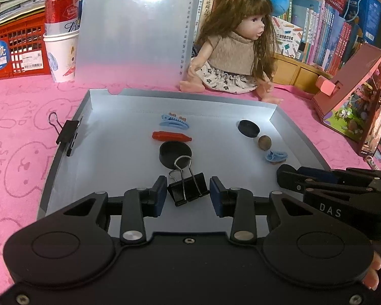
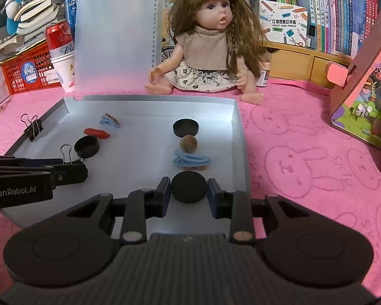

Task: Organize rigid objects
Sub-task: 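Carry the binder clip with the left tool while the right tool carries the lid over the box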

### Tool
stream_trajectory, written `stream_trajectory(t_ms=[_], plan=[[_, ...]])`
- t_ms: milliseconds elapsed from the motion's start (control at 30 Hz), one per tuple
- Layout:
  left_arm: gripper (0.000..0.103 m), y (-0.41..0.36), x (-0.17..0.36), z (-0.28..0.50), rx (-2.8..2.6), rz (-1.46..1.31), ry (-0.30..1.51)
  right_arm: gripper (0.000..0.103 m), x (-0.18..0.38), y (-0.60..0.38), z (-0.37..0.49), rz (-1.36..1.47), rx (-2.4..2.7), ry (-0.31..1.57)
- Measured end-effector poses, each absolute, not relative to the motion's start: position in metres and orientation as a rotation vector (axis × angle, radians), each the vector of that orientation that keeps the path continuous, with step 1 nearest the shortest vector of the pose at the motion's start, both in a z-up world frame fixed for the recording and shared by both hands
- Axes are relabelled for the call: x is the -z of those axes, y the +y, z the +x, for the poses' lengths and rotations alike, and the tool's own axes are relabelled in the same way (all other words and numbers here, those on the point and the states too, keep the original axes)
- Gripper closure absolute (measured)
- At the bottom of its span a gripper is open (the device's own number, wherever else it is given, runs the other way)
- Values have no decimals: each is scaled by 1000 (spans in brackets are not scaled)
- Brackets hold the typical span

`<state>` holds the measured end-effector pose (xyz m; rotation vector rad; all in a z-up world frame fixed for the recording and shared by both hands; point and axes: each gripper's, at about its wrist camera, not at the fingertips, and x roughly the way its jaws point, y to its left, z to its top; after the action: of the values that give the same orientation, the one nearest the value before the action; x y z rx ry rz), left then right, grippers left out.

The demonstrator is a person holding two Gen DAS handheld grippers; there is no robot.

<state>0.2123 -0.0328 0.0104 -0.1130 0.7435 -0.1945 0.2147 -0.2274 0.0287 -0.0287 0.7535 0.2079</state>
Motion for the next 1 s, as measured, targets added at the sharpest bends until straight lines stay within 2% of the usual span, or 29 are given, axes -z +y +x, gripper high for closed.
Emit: stream_trajectory(t_ms=[533, 700, 800, 1000], plan=[[68, -35, -10, 213, 190, -87, 733, 66, -26, -224, 217, -47, -201, 752], [60, -36, -15, 209, 189, -77, 716, 63, -29, -225, 214, -40, -203, 744], [55, -36, -20, 204, 194, -63, 697, 50, -33, -225, 210, -44, -204, 728], [50, -35, -30, 191, 213, -55, 678, 45, -46, -223, 198, -53, -216, 695]])
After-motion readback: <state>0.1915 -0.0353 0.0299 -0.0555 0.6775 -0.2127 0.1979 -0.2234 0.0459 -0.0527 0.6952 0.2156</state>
